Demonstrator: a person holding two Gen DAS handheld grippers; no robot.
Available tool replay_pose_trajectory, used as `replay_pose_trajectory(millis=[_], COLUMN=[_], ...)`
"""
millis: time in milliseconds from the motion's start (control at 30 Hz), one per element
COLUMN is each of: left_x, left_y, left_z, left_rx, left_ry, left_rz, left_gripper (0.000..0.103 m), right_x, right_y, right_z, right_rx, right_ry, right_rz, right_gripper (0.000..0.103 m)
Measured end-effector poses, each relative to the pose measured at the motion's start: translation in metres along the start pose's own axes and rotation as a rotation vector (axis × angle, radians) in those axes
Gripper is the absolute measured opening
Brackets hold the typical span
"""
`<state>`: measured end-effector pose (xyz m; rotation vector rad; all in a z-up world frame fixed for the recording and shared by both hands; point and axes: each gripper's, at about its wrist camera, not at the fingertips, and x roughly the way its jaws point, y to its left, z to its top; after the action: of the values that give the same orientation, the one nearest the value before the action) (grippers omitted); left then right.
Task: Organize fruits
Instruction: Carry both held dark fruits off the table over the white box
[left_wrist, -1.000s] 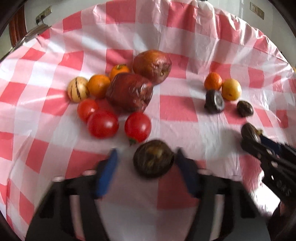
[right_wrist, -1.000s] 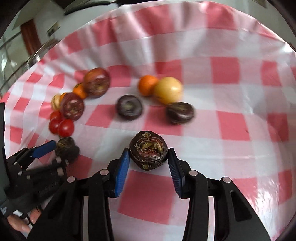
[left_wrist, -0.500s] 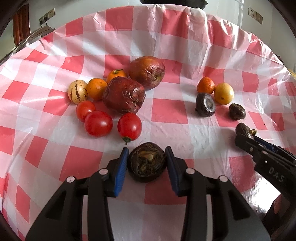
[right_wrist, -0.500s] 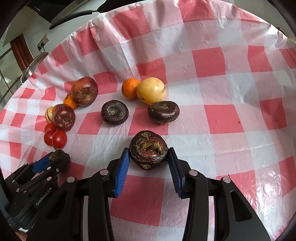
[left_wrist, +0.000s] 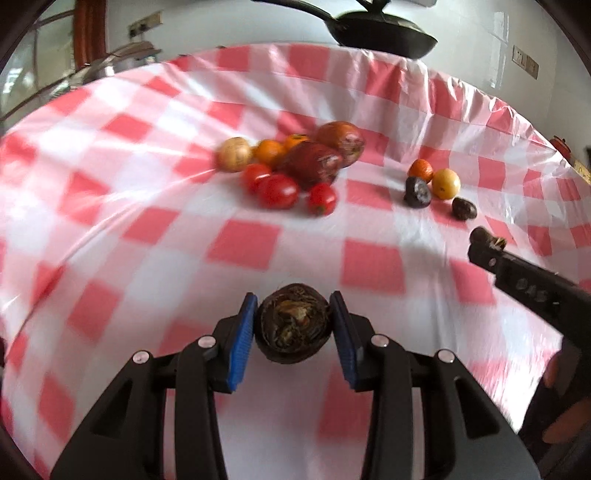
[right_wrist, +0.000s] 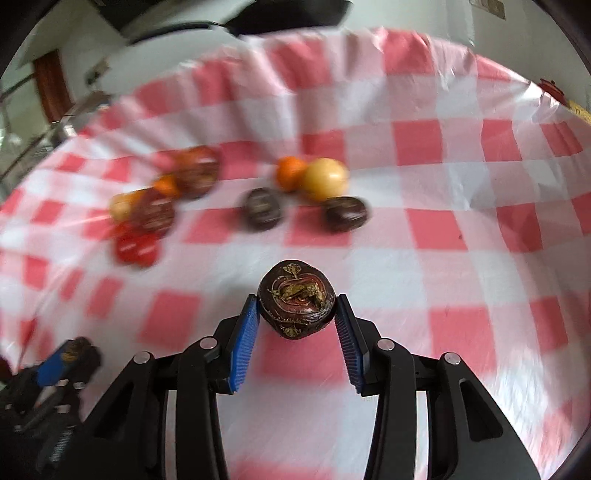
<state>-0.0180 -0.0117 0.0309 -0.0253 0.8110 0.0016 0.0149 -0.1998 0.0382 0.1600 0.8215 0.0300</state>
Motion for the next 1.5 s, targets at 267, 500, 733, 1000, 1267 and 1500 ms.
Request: replay_pose_trajectory(millis=[267,500,733,1000,1267,1500], left_x=[-0.081,-0.141,-0.189,-0.225,-0.228,-0.217], left_y=[0.071,0.132,0.194,0.271,0.323,0.347], left_z=[-0.063,-0.117,-0.179,-0.254,-0.308,-0.346], left_rx=[-0.024,-0.056,-0.128,-0.289,-0.404,-0.479], left_ry=[-0.058,-0.091,-0.077,-0.011,0.065,0.124], left_rz=[0.094,0.162,0.240,0.350,0.407,0.417], left_gripper=[0.040,0.040,0.041,0.041,0.041,0.041], right_x=[-0.070,-0.125,-0.163,-0.187,-0.189,-0.175], right_y=[0.082,0.151,0.213,0.287,0.338,0.371], right_z=[-0.059,-0.112,-0.166,-0.238,-0.292,-0.339], right_rx=[-0.132,-0.332,-0.544,-0.781,-0.956,-1.082], right_ry=[-0.052,-0.083,-0.097,-0.073,-0.030,0.043], right_rz=[0.113,0.154,0.214,0.309,0.356,0.387], right_gripper=[0.042,0.042,0.042,0.042,0.042,0.042])
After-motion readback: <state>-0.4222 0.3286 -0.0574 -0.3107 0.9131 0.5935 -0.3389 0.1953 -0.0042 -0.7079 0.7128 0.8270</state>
